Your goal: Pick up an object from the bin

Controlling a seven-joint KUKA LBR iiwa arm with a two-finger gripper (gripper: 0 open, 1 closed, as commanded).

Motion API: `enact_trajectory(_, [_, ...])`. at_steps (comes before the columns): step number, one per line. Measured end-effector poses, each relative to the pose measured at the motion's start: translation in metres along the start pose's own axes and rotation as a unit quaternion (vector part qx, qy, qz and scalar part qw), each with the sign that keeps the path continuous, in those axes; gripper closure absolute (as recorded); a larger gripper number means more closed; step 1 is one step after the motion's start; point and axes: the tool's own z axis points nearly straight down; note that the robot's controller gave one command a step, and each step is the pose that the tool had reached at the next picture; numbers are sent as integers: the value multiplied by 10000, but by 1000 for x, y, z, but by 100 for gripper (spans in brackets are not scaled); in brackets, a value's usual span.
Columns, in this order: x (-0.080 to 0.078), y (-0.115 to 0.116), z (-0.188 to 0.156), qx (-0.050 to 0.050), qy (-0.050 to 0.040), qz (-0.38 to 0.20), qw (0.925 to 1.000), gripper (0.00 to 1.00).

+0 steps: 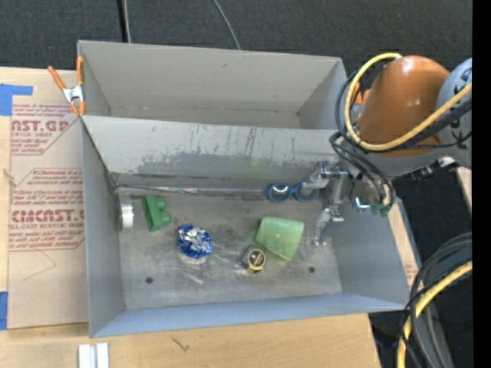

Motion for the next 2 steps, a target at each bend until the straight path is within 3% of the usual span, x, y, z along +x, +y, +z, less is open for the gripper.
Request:
enact_trajectory(1, [10, 2, 127, -6, -21, 568, 9984, 0])
enact_trajectory(2, [10, 3, 126, -3, -30, 556, 9985, 100])
